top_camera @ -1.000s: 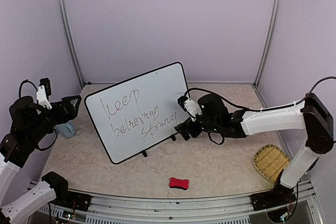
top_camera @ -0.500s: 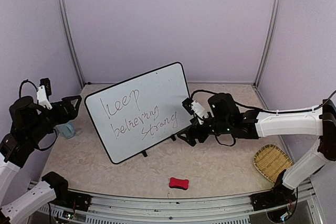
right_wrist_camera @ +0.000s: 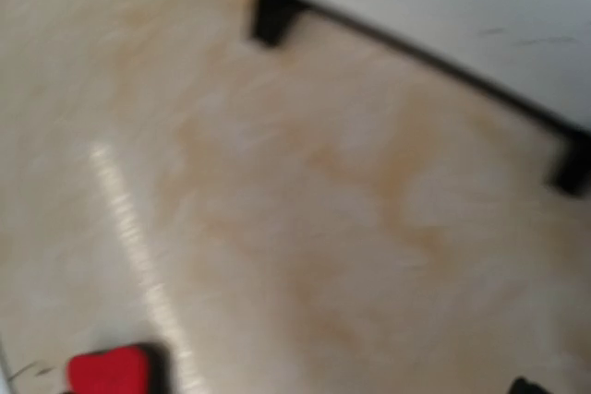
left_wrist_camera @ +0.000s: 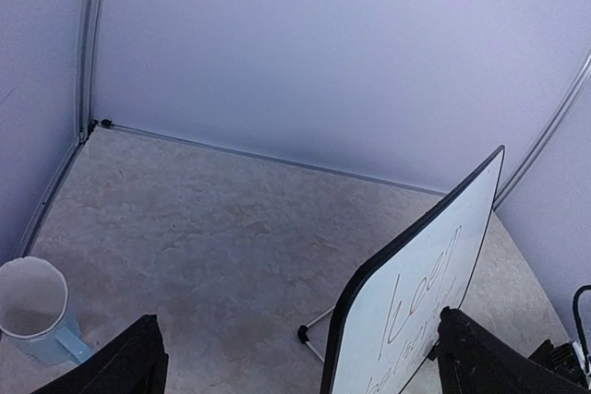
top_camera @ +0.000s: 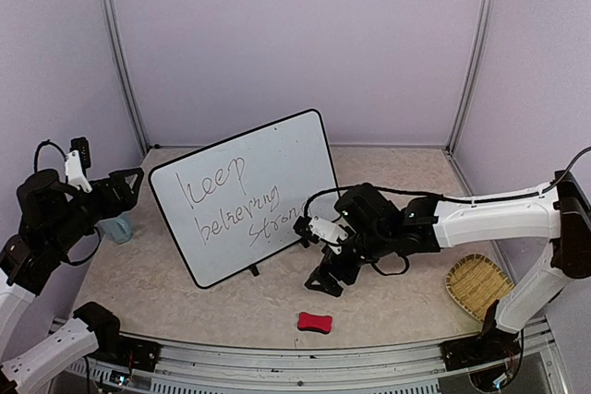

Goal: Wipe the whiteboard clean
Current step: Pick up the whiteboard eraser from the center of the board.

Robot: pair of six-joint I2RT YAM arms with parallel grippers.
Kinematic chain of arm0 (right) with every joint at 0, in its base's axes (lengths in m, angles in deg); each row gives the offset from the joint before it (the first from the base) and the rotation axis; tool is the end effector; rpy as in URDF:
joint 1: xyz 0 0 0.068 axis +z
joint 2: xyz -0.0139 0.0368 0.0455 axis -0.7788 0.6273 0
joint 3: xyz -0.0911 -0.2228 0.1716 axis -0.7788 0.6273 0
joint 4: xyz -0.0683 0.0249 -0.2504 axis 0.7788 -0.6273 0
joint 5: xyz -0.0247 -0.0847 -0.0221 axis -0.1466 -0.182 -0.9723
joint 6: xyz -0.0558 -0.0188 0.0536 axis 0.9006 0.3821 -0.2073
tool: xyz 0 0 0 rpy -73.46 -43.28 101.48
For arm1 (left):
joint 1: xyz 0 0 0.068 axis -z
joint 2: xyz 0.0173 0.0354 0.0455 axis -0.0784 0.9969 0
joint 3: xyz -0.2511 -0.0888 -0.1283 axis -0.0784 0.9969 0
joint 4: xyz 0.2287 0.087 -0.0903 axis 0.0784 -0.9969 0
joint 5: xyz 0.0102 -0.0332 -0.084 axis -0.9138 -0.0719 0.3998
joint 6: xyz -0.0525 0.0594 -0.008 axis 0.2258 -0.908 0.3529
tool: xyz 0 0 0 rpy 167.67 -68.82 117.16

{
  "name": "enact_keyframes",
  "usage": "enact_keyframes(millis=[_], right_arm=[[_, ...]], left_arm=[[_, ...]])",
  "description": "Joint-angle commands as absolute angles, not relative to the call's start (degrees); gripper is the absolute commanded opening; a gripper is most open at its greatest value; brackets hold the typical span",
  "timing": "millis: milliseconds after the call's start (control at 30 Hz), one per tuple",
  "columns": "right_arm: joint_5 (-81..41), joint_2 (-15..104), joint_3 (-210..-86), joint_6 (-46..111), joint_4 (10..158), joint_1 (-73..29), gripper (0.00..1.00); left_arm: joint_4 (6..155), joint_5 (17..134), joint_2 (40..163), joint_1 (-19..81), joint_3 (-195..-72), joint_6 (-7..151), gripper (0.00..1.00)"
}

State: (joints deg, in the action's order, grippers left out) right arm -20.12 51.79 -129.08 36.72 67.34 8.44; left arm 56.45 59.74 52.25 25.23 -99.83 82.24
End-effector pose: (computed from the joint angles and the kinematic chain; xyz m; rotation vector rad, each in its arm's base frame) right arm 0.1668 0.3017 0.2159 -1.2580 2.1832 0.6261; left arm 0.1212 -0.0361 0.3273 -0.1221 1.7512 -0.4350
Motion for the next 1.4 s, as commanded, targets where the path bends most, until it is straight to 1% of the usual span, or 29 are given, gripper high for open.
enact_keyframes(millis=[0, 33, 100, 133, 300, 467, 900, 1200, 1367], right_arm=[[-17.4, 52.7, -131.8, 40.4, 61.8, 12.1, 1.00], [-17.4, 52.6, -131.9, 40.6, 61.8, 12.5, 0.99], [-16.6, 53.2, -132.6, 40.9, 60.8, 13.3, 0.93], [-16.5, 53.6, -132.9, 41.3, 60.1, 13.9, 0.92], [-18.2, 55.7, -133.8, 41.8, 58.1, 17.6, 0.86], [-22.9, 56.8, -133.6, 41.5, 58.2, 19.7, 0.82], [-29.4, 61.5, -134.0, 42.5, 55.1, 22.0, 0.79], [-28.8, 63.4, -134.7, 43.2, 54.8, 22.2, 0.70], [-27.4, 64.4, -135.4, 43.5, 55.2, 22.7, 0.70]], left_arm=[[57.1, 58.8, 51.8, 25.8, -99.5, 81.8, 0.99], [57.1, 58.8, 51.7, 25.8, -99.5, 81.8, 0.99], [57.0, 58.6, 51.7, 25.9, -99.5, 81.9, 0.99], [57.0, 58.6, 51.7, 25.9, -99.5, 81.9, 0.99], [57.0, 58.4, 51.7, 26.0, -99.5, 81.9, 0.99], [57.0, 58.5, 51.6, 26.1, -99.5, 81.9, 0.99], [57.0, 58.7, 52.0, 26.1, -99.5, 81.9, 0.99], [57.1, 58.9, 52.4, 26.1, -99.5, 81.9, 0.99], [57.0, 58.9, 52.7, 26.1, -99.5, 81.9, 0.99]])
